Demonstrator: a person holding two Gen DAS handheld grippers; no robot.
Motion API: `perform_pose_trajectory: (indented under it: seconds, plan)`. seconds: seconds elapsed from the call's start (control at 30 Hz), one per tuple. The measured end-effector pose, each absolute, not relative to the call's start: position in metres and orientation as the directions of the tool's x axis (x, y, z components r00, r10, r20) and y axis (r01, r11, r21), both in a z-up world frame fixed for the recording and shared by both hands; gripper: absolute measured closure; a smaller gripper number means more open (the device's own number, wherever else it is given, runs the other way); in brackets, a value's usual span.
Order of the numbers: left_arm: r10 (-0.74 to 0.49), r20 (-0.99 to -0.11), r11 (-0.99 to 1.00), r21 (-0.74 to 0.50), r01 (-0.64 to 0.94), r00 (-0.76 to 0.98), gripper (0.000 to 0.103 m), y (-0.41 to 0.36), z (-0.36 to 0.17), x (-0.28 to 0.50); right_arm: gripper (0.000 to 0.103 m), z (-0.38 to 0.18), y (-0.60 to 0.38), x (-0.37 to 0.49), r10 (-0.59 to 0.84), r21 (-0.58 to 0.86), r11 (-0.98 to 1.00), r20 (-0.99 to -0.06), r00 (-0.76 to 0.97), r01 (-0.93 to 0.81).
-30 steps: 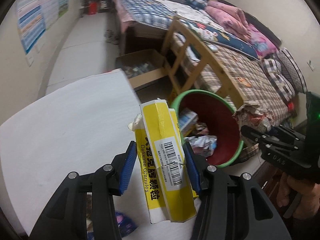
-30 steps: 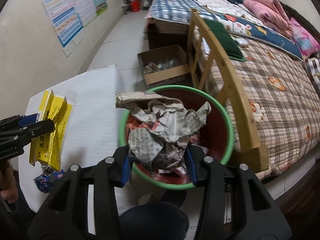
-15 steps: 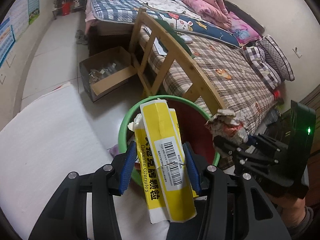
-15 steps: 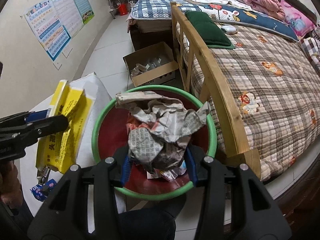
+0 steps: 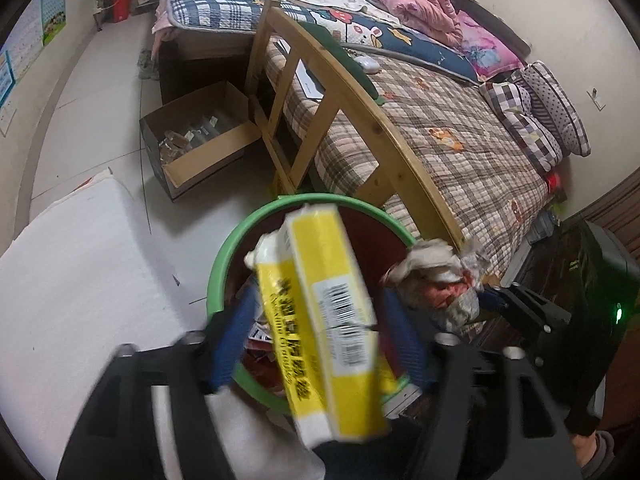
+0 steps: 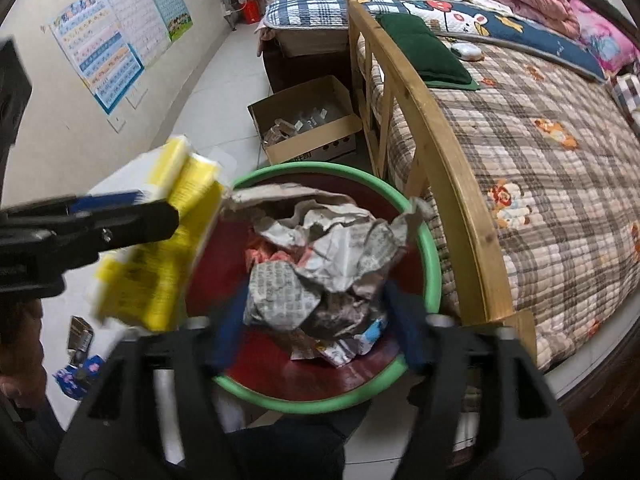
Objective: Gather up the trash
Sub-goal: 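Open both tools to drop the carton and paper into the bin, then move both tools back over the table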
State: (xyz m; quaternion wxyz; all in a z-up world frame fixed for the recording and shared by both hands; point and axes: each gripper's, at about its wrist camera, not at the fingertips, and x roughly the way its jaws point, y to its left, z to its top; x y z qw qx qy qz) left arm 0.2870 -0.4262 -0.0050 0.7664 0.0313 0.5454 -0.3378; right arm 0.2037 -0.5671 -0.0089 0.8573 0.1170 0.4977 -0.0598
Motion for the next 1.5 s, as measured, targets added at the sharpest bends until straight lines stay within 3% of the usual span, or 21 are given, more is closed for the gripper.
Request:
perform_pose_trajectory:
  seconds: [0.07,0.13,0.33,0.57,1.1,1.5]
  plan:
    - [-0.491,-0.851,0.773,-0.327,0.544,0.185,0.032,-0.424,-0.002,0.288,0.023,-0.009,-0.567,0.203,0.009,0.14,0.965,-0.865,0.502,0.223]
    - [-0.494,-0.846,0.776,-0.326,0.54,0.199,0.02,-0.42,0.001,0.289,0.02,-0.012,-0.567,0.203,0.011,0.142,0.964,-0.868,0.497,0.227]
    - [-0.484,-0.832,0.804,-0.301,0.513,0.271,0.008,-0.39,0.016,0.288,0.014,-0.01,-0.557,0.2,0.019,0.141,0.967,-0.871,0.491,0.214]
    - [-0.458,-0.814,0.842,-0.268,0.468,0.358,0.008,-0.325,0.039,0.274,0.005,0.007,-0.521,0.196,0.049,0.151,0.975,-0.858,0.51,0.16]
    - [-0.335,-0.845,0.94,-0.274,0.202,0.416,0.008,-0.124,0.015,0.21,0.005,0.009,-0.365,0.176,0.184,0.158,0.983,-0.867,0.463,-0.093]
    - [-0.315,-0.895,0.945,-0.266,0.191,0.315,0.008,-0.085,-0.029,0.185,0.005,-0.006,-0.303,0.156,0.221,0.186,0.975,-0.888,0.404,-0.125]
